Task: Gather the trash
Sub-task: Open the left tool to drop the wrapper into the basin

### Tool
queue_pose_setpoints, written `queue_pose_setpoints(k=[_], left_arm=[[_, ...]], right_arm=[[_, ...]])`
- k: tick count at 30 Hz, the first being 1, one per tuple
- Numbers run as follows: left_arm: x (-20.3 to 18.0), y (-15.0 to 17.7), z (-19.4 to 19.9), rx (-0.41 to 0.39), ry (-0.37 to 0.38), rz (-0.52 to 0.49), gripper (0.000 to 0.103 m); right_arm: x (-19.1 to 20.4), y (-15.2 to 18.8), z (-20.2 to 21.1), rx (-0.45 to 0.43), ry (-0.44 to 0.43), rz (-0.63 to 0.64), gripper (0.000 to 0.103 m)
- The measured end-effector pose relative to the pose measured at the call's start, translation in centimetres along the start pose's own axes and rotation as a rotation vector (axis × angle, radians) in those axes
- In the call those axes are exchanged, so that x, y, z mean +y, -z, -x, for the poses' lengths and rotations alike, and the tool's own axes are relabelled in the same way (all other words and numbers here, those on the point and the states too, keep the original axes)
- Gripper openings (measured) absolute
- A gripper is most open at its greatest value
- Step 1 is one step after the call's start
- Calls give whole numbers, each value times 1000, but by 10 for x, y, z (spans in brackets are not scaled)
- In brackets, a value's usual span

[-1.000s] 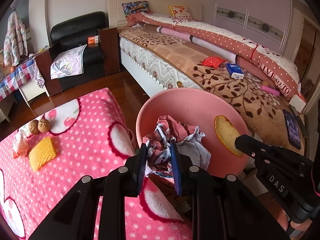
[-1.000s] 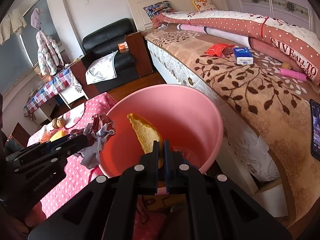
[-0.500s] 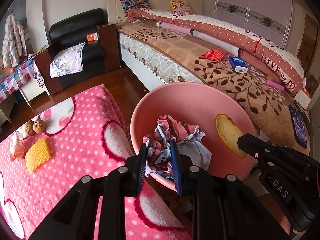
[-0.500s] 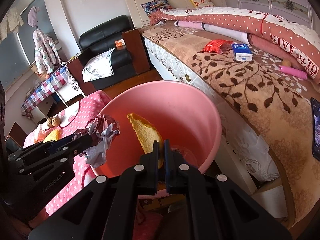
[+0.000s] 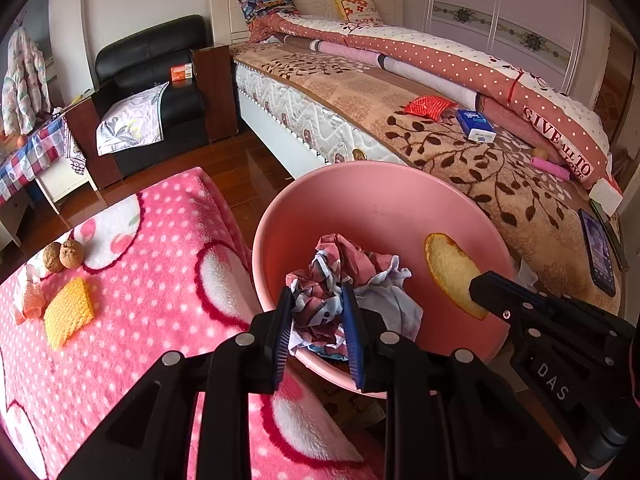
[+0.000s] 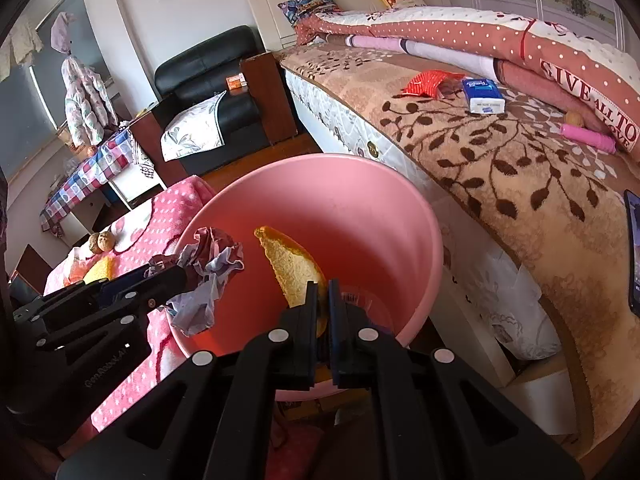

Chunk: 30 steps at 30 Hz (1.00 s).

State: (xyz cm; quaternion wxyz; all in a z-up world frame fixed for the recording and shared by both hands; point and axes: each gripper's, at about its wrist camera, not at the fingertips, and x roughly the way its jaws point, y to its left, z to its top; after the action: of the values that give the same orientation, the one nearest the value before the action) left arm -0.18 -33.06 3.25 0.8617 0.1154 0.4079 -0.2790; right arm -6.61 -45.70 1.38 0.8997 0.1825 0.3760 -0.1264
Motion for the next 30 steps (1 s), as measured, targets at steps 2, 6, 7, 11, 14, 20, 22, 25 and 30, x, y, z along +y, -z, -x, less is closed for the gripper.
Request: queue_pose_setpoints(k=[2, 6, 7, 11, 14, 20, 22, 25, 30], left_arm=[[0, 0, 0, 0, 2, 1, 24], [-1, 0, -3, 3, 15, 6, 28], [-2, 0, -3, 5, 19, 5, 28], [-4, 2, -4, 5, 33, -5, 33], [-6, 2, -3, 2, 40, -9, 41], [-6, 2, 1, -8, 46, -15, 47], [-5, 2, 1, -8, 48, -11, 47], [-4, 2, 2, -5, 50, -5, 49], [-2, 2, 4, -6, 58, 3, 52]], right_arm=[[0, 1, -1, 4, 0, -3, 5], [-2, 1, -2, 5, 0, -9, 5], [-2, 1, -2, 6, 0, -10, 6], [-2, 1, -3, 6, 0, -10, 6], [-2, 1, -3, 6, 1, -11, 6], [-3, 2, -3, 6, 1, -17, 6], [-3, 2, -3, 6, 1, -17, 6], [-4, 2, -3, 6, 1, -17, 6], [-6, 2, -4, 12, -4, -30, 6]])
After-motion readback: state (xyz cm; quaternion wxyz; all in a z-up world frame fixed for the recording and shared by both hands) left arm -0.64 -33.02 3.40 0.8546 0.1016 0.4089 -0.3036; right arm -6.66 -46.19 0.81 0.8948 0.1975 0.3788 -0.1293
